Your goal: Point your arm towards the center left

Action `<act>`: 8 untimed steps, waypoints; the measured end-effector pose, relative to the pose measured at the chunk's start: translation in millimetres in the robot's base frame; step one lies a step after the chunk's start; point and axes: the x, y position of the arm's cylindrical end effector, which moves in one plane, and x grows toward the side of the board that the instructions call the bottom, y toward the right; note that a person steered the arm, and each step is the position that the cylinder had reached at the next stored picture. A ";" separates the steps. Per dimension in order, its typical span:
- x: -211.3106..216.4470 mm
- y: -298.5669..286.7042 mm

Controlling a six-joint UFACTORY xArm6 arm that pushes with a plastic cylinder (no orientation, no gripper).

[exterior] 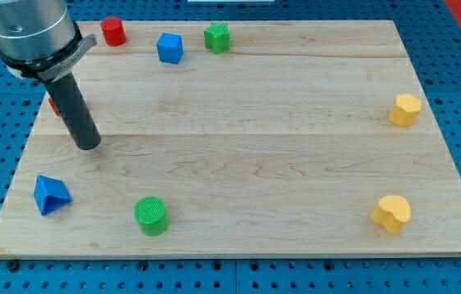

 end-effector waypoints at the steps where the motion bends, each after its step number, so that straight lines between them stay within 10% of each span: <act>1: 0.0 -8.0; 8: 0.0 -66.3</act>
